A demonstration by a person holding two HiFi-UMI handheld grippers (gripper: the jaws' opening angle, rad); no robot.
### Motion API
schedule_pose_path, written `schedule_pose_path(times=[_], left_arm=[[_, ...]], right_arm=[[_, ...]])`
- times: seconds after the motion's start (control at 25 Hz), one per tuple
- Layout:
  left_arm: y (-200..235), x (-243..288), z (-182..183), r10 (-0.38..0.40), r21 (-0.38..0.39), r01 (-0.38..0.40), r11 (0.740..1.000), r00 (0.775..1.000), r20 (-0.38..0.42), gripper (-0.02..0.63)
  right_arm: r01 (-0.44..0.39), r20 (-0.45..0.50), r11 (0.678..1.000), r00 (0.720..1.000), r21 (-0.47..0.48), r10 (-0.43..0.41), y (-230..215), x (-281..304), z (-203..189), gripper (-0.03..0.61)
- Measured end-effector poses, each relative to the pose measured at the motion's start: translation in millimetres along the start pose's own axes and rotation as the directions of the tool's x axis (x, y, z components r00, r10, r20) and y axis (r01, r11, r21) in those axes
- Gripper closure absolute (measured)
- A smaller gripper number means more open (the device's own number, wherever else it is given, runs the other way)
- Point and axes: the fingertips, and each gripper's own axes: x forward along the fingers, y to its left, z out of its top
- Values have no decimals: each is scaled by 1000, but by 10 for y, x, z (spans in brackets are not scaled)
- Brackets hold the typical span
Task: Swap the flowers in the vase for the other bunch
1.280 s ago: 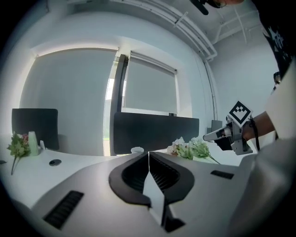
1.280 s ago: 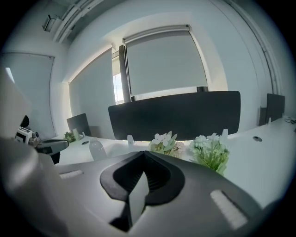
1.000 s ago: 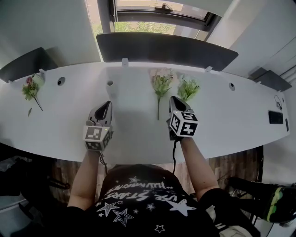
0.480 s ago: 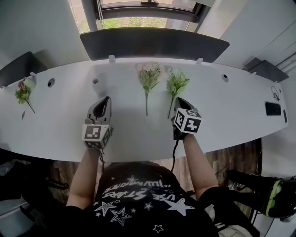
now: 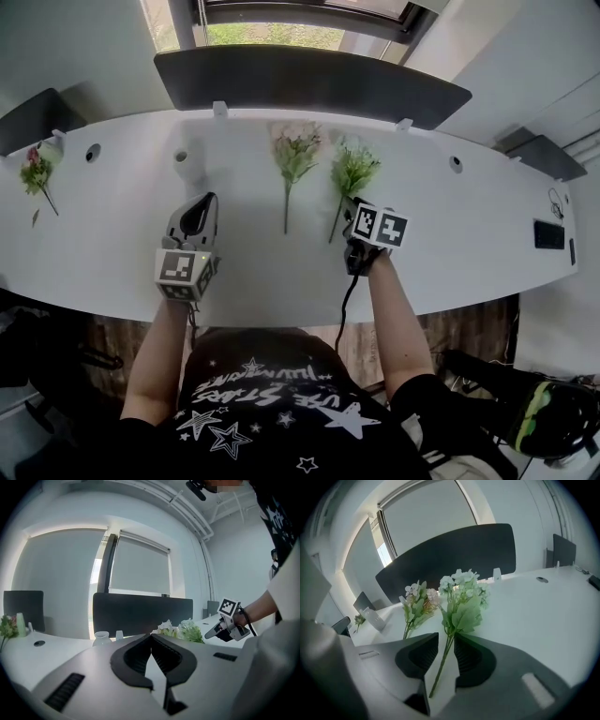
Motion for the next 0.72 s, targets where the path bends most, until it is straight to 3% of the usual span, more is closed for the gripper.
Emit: schedule_pose_path(times=[0.28,0.4,0.52,0.72], left_arm=[[90,-12,-94,27,-4,-27,1000,999,-37,606],[138,-25,-169,29,-9,-30,1000,998,-53,606],[185,-22,-179,31,-14,-32,999,998,-61,606],[256,0,-129,31,-13,-32,999,999,-45,606]], right_arm=[[-17,-141,992,989,124,35,-18,275,-107,397],[13,-192,993,981,114,9,-45,354,-102,407],[40,-233,994,972,99,-16,-65,406,-96,456],[60,-276,993,961,99,-31,-89,486,-122,460]])
